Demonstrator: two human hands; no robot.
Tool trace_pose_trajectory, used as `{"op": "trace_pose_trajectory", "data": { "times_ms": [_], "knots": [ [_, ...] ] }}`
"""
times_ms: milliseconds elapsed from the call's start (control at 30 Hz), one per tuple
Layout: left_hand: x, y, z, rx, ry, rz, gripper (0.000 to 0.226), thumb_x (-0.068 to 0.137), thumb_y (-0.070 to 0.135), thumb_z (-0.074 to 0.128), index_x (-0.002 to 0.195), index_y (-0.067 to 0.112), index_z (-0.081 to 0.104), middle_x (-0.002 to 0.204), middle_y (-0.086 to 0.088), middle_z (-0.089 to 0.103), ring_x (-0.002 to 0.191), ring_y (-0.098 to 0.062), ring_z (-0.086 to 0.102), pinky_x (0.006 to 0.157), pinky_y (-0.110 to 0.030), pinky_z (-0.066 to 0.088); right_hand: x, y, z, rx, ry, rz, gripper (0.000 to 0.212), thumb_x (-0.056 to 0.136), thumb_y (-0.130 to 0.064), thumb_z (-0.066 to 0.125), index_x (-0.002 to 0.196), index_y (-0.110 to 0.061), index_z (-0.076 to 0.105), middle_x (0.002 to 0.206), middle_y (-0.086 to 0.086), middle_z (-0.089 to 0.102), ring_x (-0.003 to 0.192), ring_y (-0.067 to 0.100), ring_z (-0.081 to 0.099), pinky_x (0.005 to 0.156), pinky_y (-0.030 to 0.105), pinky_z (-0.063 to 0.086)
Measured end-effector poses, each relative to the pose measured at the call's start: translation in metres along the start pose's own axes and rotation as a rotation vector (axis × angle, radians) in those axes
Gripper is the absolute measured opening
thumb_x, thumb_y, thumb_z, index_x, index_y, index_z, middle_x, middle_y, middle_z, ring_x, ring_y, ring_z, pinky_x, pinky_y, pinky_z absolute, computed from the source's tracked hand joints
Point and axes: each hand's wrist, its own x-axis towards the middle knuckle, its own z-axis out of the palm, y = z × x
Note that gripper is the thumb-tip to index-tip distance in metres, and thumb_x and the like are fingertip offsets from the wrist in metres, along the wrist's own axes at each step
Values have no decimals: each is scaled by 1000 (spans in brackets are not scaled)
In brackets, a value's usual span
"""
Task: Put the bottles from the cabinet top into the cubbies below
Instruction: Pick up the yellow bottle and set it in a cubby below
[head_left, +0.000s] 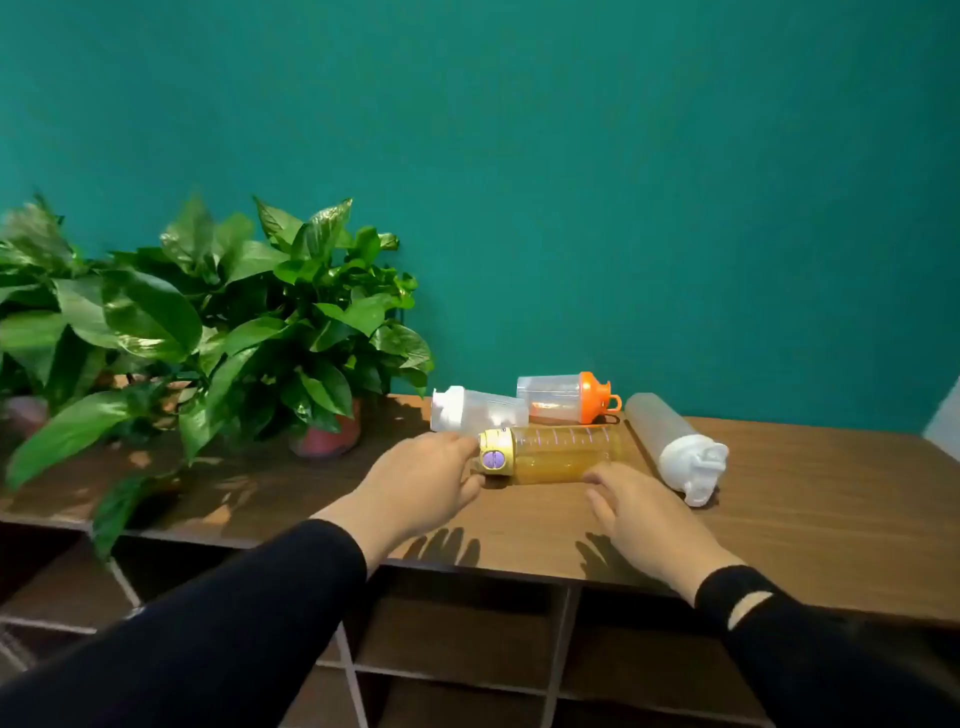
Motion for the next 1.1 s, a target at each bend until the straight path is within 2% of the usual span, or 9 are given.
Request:
{"op": "trace_pose_trajectory", "data": {
  "times_ms": [133,267,467,600,733,833,900,967,1100],
  "knots": [
    [21,-2,41,-58,-21,-59,50,93,46,55,137,22,51,130,-2,62,117,-23,59,94,-39,52,1,32,46,22,-130,87,42,102,-43,52,141,-28,55,142,-8,58,129,10,55,102,23,43],
    [64,-2,76,-34,50,-51,64,89,51,59,144,23,43,134,-1,60,118,-23,58,97,-41,51,4,57,75,0,-59,132,48,101,-51,49,144,-31,55,153,-12,49,140,9,43,115,30,35],
    [123,5,107,94,26,80,65,86,58,60,137,20,48,127,-6,62,113,-27,58,98,-43,51,6,58,86,-28,64,146,47,99,-53,49,135,-27,63,143,-11,58,133,8,51,110,28,42],
    [143,12,124,209,-43,137,80,86,60,61,150,19,36,132,-9,60,118,-29,55,102,-44,47,5,64,90,8,104,119,44,97,-52,47,124,-24,67,125,-10,61,115,6,57,96,24,51],
    [144,21,137,192,21,103,70,86,37,70,145,16,40,120,-12,59,107,-30,57,92,-41,49,2,66,91,75,174,82,47,93,-52,51,127,-21,63,121,-10,54,106,-2,49,85,18,47],
    [131,24,137,182,58,128,59,81,27,71,134,15,48,114,-10,59,98,-27,57,85,-37,52,-1,67,87,170,203,88,60,90,-62,50,135,-23,57,131,-12,48,118,-1,44,98,29,52],
    [111,26,128,196,70,180,61,83,25,70,139,14,45,120,-10,58,104,-27,56,91,-38,51,-3,65,77,252,290,83,65,89,-65,52,139,-24,52,140,-9,45,131,9,43,109,44,47],
    [87,28,112,203,95,254,68,84,23,69,145,13,42,130,-12,56,115,-30,54,99,-41,48,-2,59,59,281,339,25,74,85,-65,59,145,-24,47,149,-8,43,141,15,39,117,46,37],
    [36,36,68,265,128,443,73,80,25,71,147,14,44,139,-18,53,123,-35,53,106,-46,42,2,28,15,112,-164,-50,107,71,-70,74,159,-36,23,157,-18,36,145,6,35,120,36,34]
  ]
}}
